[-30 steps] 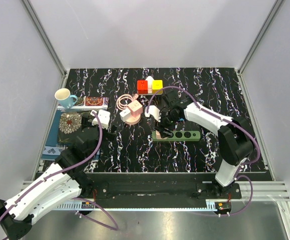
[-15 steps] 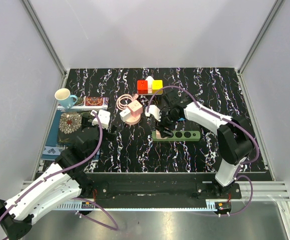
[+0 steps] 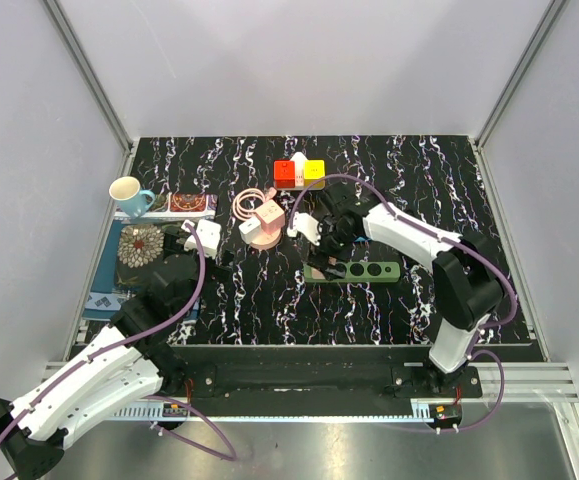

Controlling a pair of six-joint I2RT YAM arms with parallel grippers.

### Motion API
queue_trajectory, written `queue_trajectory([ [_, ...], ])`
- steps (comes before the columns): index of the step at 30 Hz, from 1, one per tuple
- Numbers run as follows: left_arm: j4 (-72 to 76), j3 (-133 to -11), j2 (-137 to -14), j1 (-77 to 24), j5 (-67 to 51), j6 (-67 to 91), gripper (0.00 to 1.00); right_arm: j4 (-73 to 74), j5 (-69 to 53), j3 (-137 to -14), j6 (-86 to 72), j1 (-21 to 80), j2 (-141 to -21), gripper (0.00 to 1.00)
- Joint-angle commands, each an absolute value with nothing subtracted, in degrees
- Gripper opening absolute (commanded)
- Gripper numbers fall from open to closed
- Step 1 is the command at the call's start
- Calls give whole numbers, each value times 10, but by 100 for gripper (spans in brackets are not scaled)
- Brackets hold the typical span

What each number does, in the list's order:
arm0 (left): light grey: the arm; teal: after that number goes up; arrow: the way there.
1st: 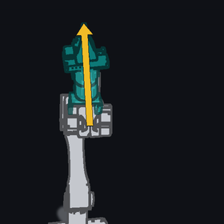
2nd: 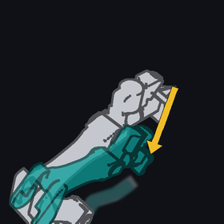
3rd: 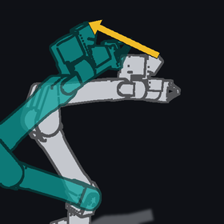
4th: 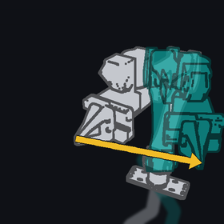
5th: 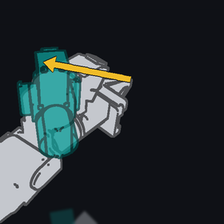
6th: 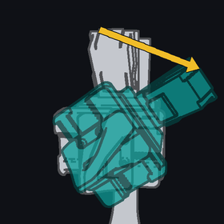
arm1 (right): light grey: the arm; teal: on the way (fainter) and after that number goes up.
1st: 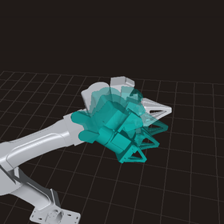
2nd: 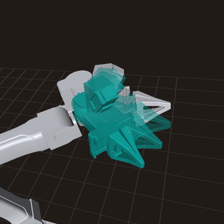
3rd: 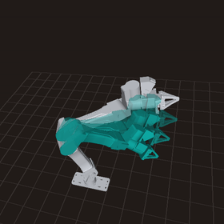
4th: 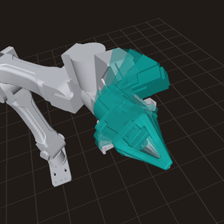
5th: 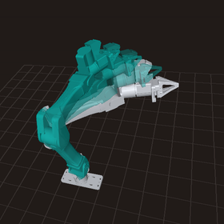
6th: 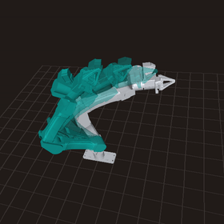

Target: Insert the plug

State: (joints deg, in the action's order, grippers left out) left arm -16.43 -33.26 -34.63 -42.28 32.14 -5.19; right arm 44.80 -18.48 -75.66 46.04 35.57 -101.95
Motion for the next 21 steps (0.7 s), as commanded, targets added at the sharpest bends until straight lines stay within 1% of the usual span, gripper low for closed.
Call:
queue_trajectory([
  [1, -138, -334, -345, -420, 314, -62, 99, 472, -159, -793, 436, 359, -963, 94],
  [3, -139, -333, -345, -419, 314, -61, 99, 470, -149, -795, 419, 359, -946, 100],
  [5, -137, -333, -345, -419, 313, -61, 99, 463, -138, -798, 392, 357, -936, 100],
  [9, -136, -333, -345, -418, 309, -60, 99, 430, -84, -823, 210, 331, -931, 100],
  [11, -137, -333, -344, -418, 308, -59, 99, 421, -76, -823, 171, 298, -929, 100],
  [14, -137, -332, -343, -418, 308, -57, 99, 380, -3, -806, 86, 273, -915, 100],
  [15, -136, -332, -343, -418, 308, -57, 99, 379, 42, -809, 49, 266, -920, 100],
  [18, -135, -332, -344, -417, 307, -57, 99, 388, 96, -821, -16, 250, -946, 100],
  [21, -136, -332, -344, -417, 308, -55, 99, 393, 105, -839, -54, 246, -984, 100],
])
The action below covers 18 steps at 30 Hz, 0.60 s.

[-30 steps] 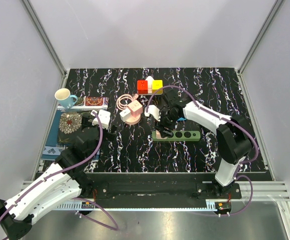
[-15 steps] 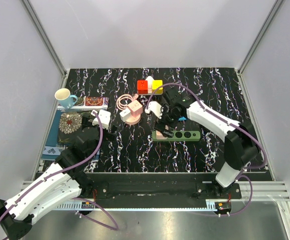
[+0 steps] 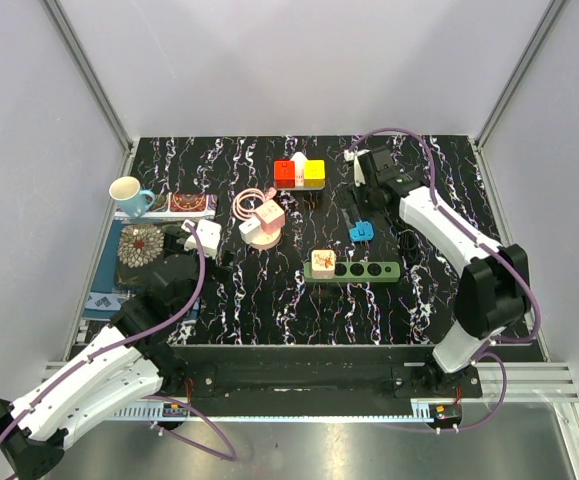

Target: Insert the plug

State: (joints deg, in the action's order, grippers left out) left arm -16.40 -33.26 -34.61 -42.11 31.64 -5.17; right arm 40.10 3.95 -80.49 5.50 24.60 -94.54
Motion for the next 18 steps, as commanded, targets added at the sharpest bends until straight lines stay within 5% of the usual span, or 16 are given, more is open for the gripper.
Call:
queue_trajectory([
  [1, -136, -331, -343, -417, 309, -55, 99, 395, 104, -846, -62, 246, -995, 100],
  [18, -137, -329, -358, -417, 311, -55, 99, 508, 57, -1030, -142, 193, -1220, 93],
])
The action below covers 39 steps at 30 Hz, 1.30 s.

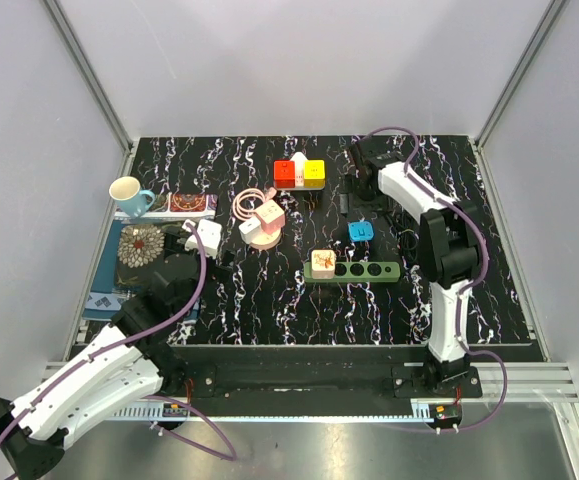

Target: Insert the plug

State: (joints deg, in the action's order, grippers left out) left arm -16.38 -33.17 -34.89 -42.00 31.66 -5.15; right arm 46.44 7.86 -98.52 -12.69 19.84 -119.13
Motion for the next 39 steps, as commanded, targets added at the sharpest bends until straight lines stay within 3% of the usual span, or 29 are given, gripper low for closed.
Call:
queue_trajectory([
  [1, -136, -330, -359, -417, 309, -55, 99, 511, 49, -1034, -141, 190, -1227, 91],
  [18, -136, -330, -377, -416, 301, -55, 99, 566, 26, -1121, -111, 180, -1335, 86],
  [21, -137, -330, -377, -416, 300, -54, 99, 569, 26, -1119, -109, 180, -1335, 81],
  [25, -136, -331, -377, -415, 290, -54, 99, 572, 28, -1118, -106, 180, -1324, 67],
  [26, -136, -332, -377, -415, 289, -53, 99, 573, 28, -1117, -106, 180, -1313, 59],
  [30, -136, -337, -378, -415, 266, -43, 99, 573, 33, -1114, -109, 180, -1273, 49],
  [39, -80, -355, -399, -416, 128, 76, 99, 514, 34, -1030, -156, 202, -1100, 45],
])
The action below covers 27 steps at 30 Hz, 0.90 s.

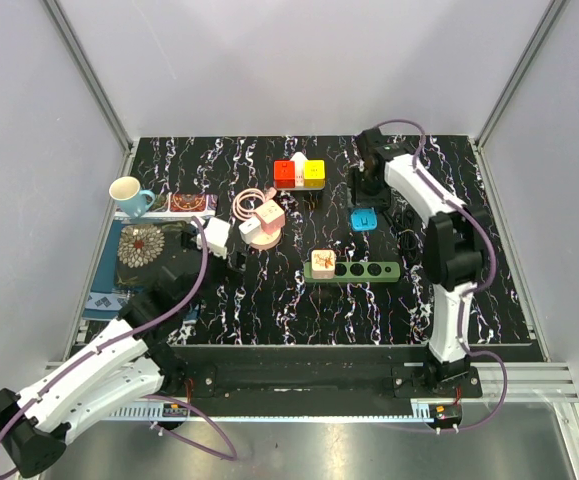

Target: Insert the plug

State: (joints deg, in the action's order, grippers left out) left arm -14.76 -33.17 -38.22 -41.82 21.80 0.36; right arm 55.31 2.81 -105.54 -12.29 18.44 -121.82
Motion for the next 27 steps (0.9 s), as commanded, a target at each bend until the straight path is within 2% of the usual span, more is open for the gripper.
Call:
queue_trajectory([
  [1, -63, -359, -404, -416, 117, 96, 99, 495, 36, -1006, -162, 210, -1066, 45],
  [13, 142, -399, -524, -422, -25, 261, 95, 306, 64, -784, -325, 315, -817, 44],
  [20, 178, -443, -613, -456, -48, 280, 90, 245, 65, -695, -401, 354, -740, 46],
  [27, 191, -471, -666, -475, -44, 291, 80, 227, 56, -655, -435, 360, -692, 47],
])
